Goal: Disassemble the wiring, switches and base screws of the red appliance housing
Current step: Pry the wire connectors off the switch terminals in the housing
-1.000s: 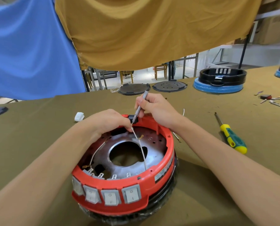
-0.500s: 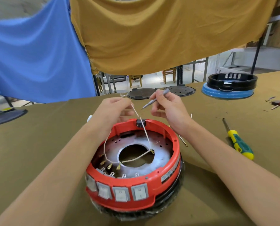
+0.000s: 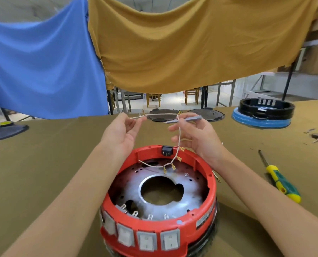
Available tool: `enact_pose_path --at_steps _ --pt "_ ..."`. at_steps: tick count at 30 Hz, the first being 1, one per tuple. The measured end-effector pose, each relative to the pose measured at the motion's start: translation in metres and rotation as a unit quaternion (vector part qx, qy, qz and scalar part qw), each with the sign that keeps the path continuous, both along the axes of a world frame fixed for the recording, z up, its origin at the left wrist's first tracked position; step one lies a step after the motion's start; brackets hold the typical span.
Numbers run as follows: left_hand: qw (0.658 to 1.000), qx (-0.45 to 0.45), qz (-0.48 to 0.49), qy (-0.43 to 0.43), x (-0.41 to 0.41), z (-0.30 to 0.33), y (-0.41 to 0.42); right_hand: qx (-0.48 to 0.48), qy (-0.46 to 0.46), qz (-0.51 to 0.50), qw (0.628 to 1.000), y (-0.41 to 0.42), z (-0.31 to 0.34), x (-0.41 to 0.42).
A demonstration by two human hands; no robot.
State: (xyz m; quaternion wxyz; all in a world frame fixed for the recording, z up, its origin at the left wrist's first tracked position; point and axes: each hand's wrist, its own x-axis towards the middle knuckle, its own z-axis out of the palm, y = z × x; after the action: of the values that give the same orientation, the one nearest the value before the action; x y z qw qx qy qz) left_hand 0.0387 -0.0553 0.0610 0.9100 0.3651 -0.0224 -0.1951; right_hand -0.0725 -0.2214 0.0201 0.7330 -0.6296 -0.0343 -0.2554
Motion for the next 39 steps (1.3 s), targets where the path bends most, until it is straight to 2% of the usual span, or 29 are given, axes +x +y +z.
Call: enact_pose_path --at_steps 3,7,12,14,15,18,19,20,23,26,29,31,35,39 --pt "0.997 0.044 -0.052 -0.036 0.012 -0.004 0.003 -0.007 -0.007 -0.047 0.999 0.001 -0.001 0.002" --pt "0.951 0.191 -0.134 -0.202 0.038 -0.009 0.02 0.073 -0.013 -0.071 0.995 -0.001 0.001 0.003" --pt "0.893 0.294 -0.048 -0.339 0.05 -0.02 0.031 0.119 -0.016 -0.071 0.99 -0.003 0.001 0.005" --pt "0.842 0.341 -0.089 -0.408 0.044 -0.025 0.034 0.145 -0.025 -0.081 0.986 -0.004 0.002 0.005" --pt "0.801 0.37 -0.132 -0.451 0.039 -0.026 0.036 0.162 -0.032 -0.085 0.983 -0.005 0.003 0.004" --pt "0.648 0.447 -0.229 -0.572 0.026 -0.027 0.036 0.218 -0.053 -0.091 0.97 -0.011 0.005 0.002" --pt "0.616 0.456 -0.228 -0.6 0.023 -0.028 0.034 0.225 -0.053 -0.094 0.968 -0.012 0.006 0.002" --pt "0.605 0.455 -0.213 -0.617 0.02 -0.028 0.032 0.225 -0.049 -0.097 0.968 -0.013 0.005 0.002" --pt "0.64 0.432 -0.151 -0.617 0.015 -0.028 0.03 0.225 -0.033 -0.095 0.969 -0.011 0.003 0.003" --pt "0.679 0.382 -0.148 -0.609 0.016 -0.027 0.03 0.236 -0.011 -0.092 0.967 -0.009 0.003 0.004" --pt "0.749 0.316 -0.117 -0.57 0.018 -0.028 0.029 0.221 0.017 -0.139 0.965 -0.012 0.002 0.004" --pt "0.793 0.287 -0.1 -0.528 0.022 -0.029 0.029 0.186 0.021 -0.172 0.967 -0.015 0.001 0.003" --pt "0.86 0.223 -0.124 -0.441 0.028 -0.031 0.031 0.093 -0.009 -0.213 0.973 -0.015 -0.002 0.003" --pt "0.889 0.172 -0.139 -0.401 0.031 -0.031 0.032 0.015 -0.027 -0.193 0.981 -0.009 -0.003 0.004"
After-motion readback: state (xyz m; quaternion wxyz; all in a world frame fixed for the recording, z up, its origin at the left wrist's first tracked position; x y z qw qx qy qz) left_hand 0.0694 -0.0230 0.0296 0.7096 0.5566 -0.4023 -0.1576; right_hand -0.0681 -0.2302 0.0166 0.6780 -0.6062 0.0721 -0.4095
